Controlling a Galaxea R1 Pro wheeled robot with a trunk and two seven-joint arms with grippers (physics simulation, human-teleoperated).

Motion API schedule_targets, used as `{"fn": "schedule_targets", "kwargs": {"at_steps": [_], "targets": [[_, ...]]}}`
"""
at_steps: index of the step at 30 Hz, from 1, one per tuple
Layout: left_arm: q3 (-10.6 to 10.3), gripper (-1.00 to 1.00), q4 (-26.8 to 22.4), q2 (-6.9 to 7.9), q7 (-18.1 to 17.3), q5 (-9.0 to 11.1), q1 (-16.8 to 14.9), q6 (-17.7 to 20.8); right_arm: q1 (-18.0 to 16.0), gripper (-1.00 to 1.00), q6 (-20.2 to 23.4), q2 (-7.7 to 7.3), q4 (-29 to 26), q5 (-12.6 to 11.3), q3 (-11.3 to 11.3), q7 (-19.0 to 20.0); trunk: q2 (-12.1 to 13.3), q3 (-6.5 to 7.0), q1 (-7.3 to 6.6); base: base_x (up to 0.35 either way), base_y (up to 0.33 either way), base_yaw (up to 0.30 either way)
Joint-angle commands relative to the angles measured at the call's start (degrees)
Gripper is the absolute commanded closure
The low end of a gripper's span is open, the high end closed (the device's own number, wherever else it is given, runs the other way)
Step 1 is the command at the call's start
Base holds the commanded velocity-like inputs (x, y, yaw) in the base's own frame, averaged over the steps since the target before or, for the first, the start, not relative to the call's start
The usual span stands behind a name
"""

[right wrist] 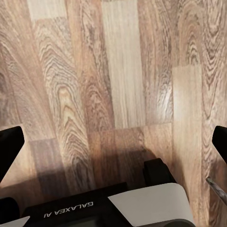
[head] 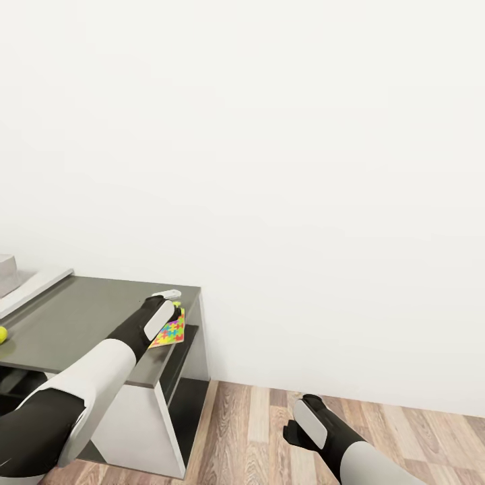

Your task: Put all the toys in the child's room - the three board games (two on the bed and one on the table), the two jigsaw puzzles on the table, and the tennis ball on the table - inside the toy box on the table in the child's room.

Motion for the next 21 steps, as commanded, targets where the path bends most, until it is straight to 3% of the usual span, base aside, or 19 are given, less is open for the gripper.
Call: {"fn": "schedule_targets", "kwargs": {"at_steps": [1,21], "targets": [[-0.46,-1.00,0.02,0.09,0.37,1.86,0.01,0.12,-0.05,-1.00,0.12,-0.05,-0.08,-0.56,0.43,-0.48,-0.03,-0.08,0.00,-0.013,-0.011,0.000],[-0.50,-1.00,0.02,0.08,0.42,1.86,0.01,0.15,-0.05,-1.00,0.12,0.00,-0.08,-0.56,0.42,-0.48,-0.03,-0.08,0.00,-0.027,-0.020,0.000]]}}
